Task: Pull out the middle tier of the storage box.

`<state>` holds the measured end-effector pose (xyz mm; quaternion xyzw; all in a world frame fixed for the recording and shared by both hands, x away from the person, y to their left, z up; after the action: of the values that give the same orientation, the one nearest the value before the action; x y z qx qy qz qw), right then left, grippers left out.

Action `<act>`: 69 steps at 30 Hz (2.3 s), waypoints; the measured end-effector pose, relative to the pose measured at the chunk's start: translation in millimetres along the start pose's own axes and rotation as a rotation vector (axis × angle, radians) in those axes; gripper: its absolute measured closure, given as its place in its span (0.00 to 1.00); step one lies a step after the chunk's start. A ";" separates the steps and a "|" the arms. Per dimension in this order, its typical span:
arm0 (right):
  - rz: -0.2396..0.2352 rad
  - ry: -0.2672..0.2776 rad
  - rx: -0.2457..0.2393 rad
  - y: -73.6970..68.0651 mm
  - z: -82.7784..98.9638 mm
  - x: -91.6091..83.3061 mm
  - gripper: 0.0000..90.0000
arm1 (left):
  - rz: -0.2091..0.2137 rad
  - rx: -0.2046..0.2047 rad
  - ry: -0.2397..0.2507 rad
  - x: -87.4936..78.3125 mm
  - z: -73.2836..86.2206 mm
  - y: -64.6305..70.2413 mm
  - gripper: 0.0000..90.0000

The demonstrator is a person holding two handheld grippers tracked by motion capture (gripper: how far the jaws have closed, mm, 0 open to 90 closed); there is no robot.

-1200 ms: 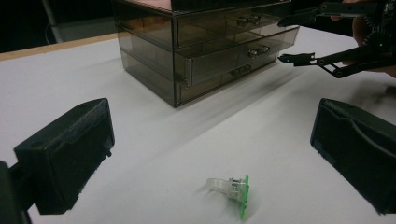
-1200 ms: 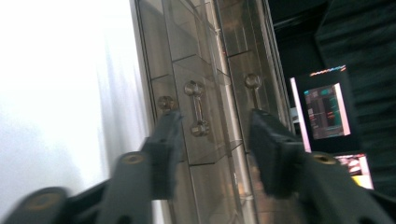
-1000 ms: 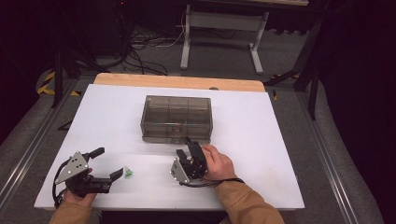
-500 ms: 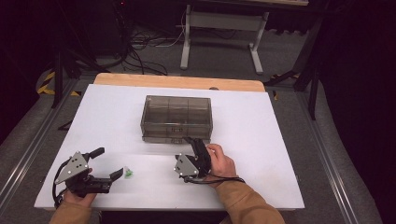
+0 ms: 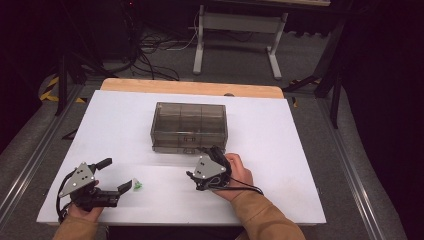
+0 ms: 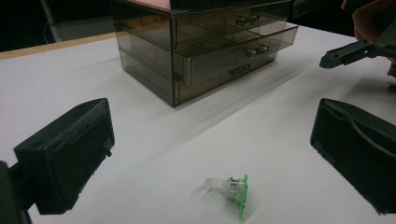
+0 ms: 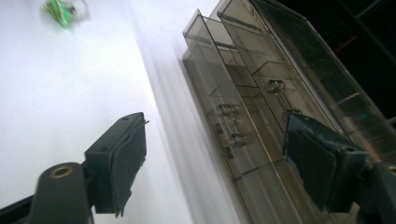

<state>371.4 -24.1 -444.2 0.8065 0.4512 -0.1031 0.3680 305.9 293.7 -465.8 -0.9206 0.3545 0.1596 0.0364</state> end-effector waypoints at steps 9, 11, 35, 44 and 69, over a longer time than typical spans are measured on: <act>-0.085 0.023 0.077 5.3 1.0 -2.1 0.18 | 0.001 0.000 0.000 0.1 0.0 0.0 0.01; -0.124 0.035 0.117 7.8 1.6 -2.4 0.15 | 0.002 0.000 0.000 0.2 0.0 0.1 0.01; -0.326 0.132 0.326 33.4 5.5 -5.0 0.04 | -0.004 0.013 0.001 0.7 0.4 -0.8 0.01; -0.378 0.084 0.281 38.4 2.7 -2.2 0.02 | -0.004 0.006 0.002 1.2 0.4 -0.6 0.01; -0.331 -0.105 0.137 56.6 -4.7 14.0 0.37 | -0.005 0.014 0.001 0.7 0.4 -1.6 0.01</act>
<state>424.0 -30.0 -419.5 0.7378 0.5501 -0.2346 0.3130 307.3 294.5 -466.5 -0.9214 0.3532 0.1564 0.0431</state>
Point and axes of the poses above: each handheld gripper's, and its own axes: x roughly forward along the jaws, z roughly out of its underside, y roughly to its right, the point moved 3 cm from there along x, roughly forward along the jaws, and after that the axes turned 1 degree about z, right-handed, at the moved point
